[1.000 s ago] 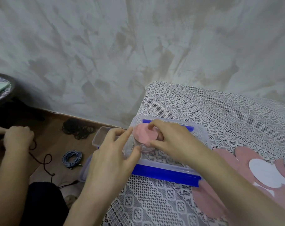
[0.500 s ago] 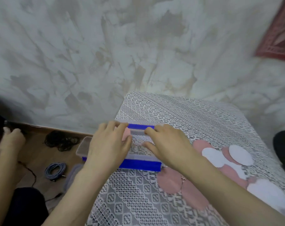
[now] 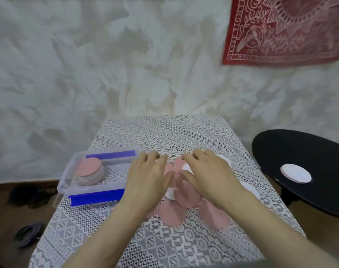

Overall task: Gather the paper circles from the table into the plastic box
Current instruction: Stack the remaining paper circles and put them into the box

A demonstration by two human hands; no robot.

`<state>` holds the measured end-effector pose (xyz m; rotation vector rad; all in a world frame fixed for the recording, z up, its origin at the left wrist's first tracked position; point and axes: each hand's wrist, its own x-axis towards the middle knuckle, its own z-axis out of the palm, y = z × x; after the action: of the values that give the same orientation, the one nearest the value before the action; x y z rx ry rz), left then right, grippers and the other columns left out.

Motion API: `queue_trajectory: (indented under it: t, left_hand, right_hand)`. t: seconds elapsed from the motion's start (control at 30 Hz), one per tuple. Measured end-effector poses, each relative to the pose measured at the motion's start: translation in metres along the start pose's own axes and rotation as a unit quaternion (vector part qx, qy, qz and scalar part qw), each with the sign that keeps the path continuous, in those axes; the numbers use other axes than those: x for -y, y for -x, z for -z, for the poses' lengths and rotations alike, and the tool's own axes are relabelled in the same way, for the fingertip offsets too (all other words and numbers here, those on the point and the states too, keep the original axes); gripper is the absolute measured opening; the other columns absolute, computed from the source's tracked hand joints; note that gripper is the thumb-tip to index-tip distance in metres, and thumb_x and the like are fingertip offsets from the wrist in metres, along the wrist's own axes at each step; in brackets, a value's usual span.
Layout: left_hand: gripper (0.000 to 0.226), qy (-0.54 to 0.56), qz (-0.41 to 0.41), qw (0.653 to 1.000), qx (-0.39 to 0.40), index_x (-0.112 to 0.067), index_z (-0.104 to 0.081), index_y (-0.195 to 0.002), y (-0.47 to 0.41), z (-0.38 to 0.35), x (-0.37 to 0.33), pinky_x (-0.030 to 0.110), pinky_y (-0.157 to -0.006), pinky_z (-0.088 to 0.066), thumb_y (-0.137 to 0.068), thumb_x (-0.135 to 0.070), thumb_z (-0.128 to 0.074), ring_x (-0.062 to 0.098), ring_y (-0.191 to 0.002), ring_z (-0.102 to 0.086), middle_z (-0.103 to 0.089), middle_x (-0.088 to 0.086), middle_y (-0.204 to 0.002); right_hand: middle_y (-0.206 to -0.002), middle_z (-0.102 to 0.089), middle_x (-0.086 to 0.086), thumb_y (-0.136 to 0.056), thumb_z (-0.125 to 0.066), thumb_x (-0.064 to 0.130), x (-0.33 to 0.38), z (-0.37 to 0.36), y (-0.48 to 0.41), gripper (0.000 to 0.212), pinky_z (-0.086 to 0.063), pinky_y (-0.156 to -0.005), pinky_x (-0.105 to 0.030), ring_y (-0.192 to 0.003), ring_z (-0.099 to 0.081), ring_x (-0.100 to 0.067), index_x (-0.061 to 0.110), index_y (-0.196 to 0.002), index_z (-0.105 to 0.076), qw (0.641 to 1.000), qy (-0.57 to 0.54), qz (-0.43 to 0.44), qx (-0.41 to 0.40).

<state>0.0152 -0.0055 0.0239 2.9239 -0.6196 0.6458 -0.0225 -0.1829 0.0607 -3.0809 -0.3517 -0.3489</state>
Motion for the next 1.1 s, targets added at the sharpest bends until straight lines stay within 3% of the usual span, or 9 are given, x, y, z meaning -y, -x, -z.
queue_trajectory:
  t: [0.13,0.27,0.37,0.5,0.67,0.83,0.97,1.1]
  left_hand:
    - [0.032,0.035,-0.002,0.999,0.007,-0.02,-0.067,-0.11,0.011,-0.018,-0.032,0.036,-0.073,-0.051,-0.09,-0.044,-0.063,0.022,-0.088,-0.055,-0.066,-0.002,-0.102]
    - [0.038,0.097,0.042,0.993,0.046,-0.03,-0.056,-0.127,0.031,-0.043,-0.042,0.037,-0.089,-0.047,-0.097,-0.052,-0.045,0.021,-0.109,-0.047,-0.055,-0.005,-0.119]
    - [0.041,0.11,0.041,0.992,0.044,-0.03,-0.051,-0.13,0.034,-0.051,-0.04,0.039,-0.087,-0.05,-0.096,-0.052,-0.047,0.023,-0.112,-0.048,-0.053,-0.004,-0.121]
    - [0.041,0.119,0.049,0.991,0.047,-0.031,-0.05,-0.128,0.032,-0.053,-0.037,0.039,-0.086,-0.052,-0.096,-0.055,-0.042,0.022,-0.112,-0.048,-0.052,-0.004,-0.122]
    - [0.047,0.108,0.048,0.991,0.066,-0.031,-0.055,-0.131,0.026,-0.054,-0.036,0.038,-0.088,-0.052,-0.096,-0.058,-0.042,0.021,-0.114,-0.05,-0.052,-0.005,-0.124]
    - [0.039,0.103,0.046,0.993,0.04,-0.026,-0.064,-0.125,0.034,-0.047,-0.035,0.039,-0.082,-0.05,-0.097,-0.049,-0.05,0.024,-0.108,-0.052,-0.058,-0.003,-0.121]
    - [0.033,0.119,0.052,0.991,0.026,-0.024,-0.067,-0.121,0.049,-0.035,-0.034,0.037,-0.076,-0.052,-0.097,-0.043,-0.055,0.022,-0.103,-0.054,-0.059,-0.004,-0.119]
    - [0.03,0.146,0.059,0.987,0.019,-0.026,-0.067,-0.12,0.065,-0.024,-0.031,0.039,-0.076,-0.051,-0.096,-0.041,-0.056,0.021,-0.098,-0.054,-0.059,-0.007,-0.119]
  right_hand:
    - [-0.125,-0.052,0.001,-0.101,-0.04,0.053,-0.026,-0.022,0.017,0.044,-0.047,-0.076,-0.036,-0.113,-0.051,-0.024,0.027,-0.136,-0.048,0.999,-0.005,-0.043,0.018]
    - [-0.124,-0.047,-0.002,-0.102,-0.036,0.05,-0.033,-0.054,0.028,0.039,-0.047,-0.076,-0.039,-0.114,-0.048,-0.025,0.026,-0.13,-0.048,0.994,-0.025,-0.06,0.082]
    - [-0.125,-0.044,0.002,-0.102,-0.036,0.053,-0.035,-0.066,0.03,0.037,-0.045,-0.079,-0.036,-0.117,-0.047,-0.023,0.03,-0.13,-0.045,0.992,-0.05,-0.068,0.09]
    - [-0.12,-0.044,0.005,-0.101,-0.039,0.054,-0.039,-0.067,0.027,0.032,-0.043,-0.073,-0.034,-0.106,-0.052,-0.021,0.034,-0.125,-0.045,0.991,-0.085,-0.064,0.083]
    - [-0.106,-0.058,0.008,-0.1,-0.045,0.053,-0.048,-0.064,0.011,0.026,-0.05,-0.074,-0.038,-0.093,-0.063,-0.021,0.033,-0.115,-0.054,0.982,-0.158,-0.092,0.045]
    - [-0.108,-0.068,-0.006,-0.093,-0.053,0.06,-0.047,-0.067,-0.005,0.045,-0.042,-0.069,-0.037,-0.099,-0.062,-0.035,0.022,-0.118,-0.055,0.977,-0.145,-0.146,0.058]
    - [-0.118,-0.059,-0.006,-0.088,-0.068,0.05,-0.042,-0.063,-0.005,0.049,-0.039,-0.074,-0.038,-0.104,-0.06,-0.036,0.02,-0.122,-0.05,0.962,-0.19,-0.186,0.054]
    - [-0.099,-0.06,-0.001,-0.091,-0.069,0.032,-0.042,-0.065,0.008,0.027,-0.042,-0.069,-0.037,-0.089,-0.06,-0.028,0.021,-0.105,-0.048,0.941,-0.267,-0.205,0.019]
